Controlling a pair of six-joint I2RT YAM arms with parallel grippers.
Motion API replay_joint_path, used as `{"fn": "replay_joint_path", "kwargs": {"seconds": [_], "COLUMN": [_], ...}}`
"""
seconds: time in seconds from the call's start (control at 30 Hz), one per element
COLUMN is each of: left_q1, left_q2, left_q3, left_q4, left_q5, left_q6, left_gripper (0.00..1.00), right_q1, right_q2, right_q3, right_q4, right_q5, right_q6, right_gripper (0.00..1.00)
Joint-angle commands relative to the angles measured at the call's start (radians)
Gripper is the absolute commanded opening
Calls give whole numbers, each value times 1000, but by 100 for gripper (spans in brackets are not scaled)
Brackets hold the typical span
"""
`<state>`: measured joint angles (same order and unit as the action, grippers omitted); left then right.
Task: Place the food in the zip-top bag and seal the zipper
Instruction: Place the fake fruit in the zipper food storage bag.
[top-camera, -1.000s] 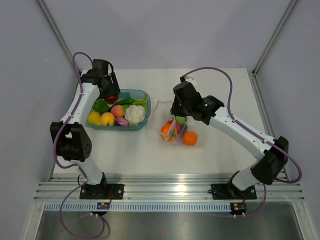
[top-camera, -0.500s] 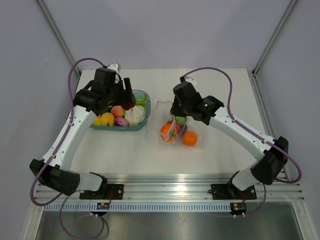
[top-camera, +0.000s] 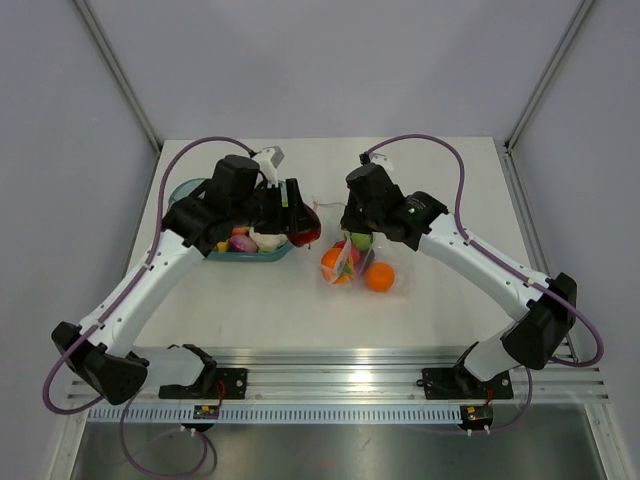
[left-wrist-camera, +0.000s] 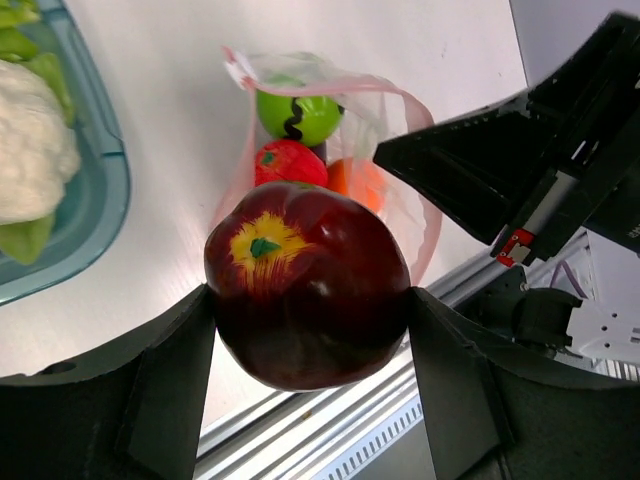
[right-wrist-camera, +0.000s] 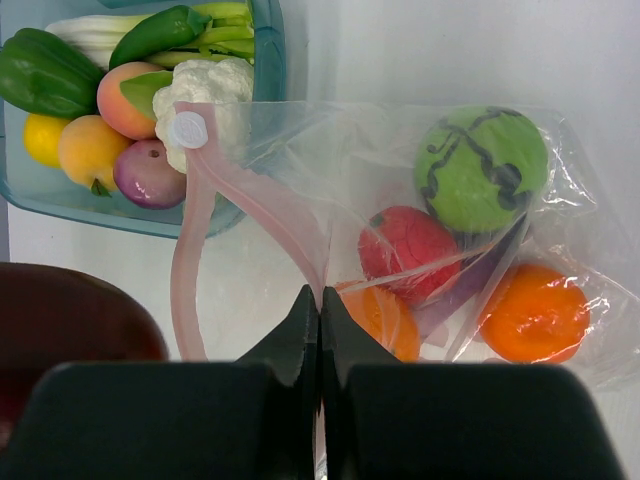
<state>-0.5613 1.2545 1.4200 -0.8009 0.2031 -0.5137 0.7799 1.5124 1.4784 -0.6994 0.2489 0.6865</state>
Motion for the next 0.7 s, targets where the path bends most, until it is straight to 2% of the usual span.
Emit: {"fn": "replay_joint_path", "kwargs": {"seconds": [0.0, 0.1, 0.2, 0.23, 0.27, 0.3, 0.4, 0.5, 0.6, 0.67], "left_q1": [-40, -52, -66, -72, -78, -86, -94, -92, -88, -78], "left_q2": [46, 83, 138, 154, 192, 204, 204, 131, 59, 20], "left_q3": [-26, -29, -20, 2, 19, 39, 86, 89, 68, 37], "left_q4": [94, 123, 164, 167, 158, 143, 83, 46, 23, 29], "left_q5": [65, 53, 53, 56, 53, 42, 13, -43, -74, -73], "left_q6": [-31, -40, -57, -57, -54, -49, -20, 4, 12, -2], "left_gripper": [53, 53, 61, 69, 93, 99, 99, 98, 89, 77], "right_q1": [-2, -2, -2, -4, -4, -4, -4, -4, -4, -4], "right_q2": [-11, -18, -31, -38, -40, -41, -52, -67, -67, -66], "right_q3": [25, 22, 16, 16, 14, 13, 10, -6, -9, -7], "right_q4": [37, 38, 41, 41, 41, 40, 26, 28, 29, 31], "right_q5": [9, -3, -7, -7, -4, 1, 16, 26, 20, 20], "right_q6": [15, 18, 21, 22, 24, 22, 19, 19, 21, 24], "right_gripper": [0, 0, 0, 0, 0, 0, 0, 0, 0, 0]}}
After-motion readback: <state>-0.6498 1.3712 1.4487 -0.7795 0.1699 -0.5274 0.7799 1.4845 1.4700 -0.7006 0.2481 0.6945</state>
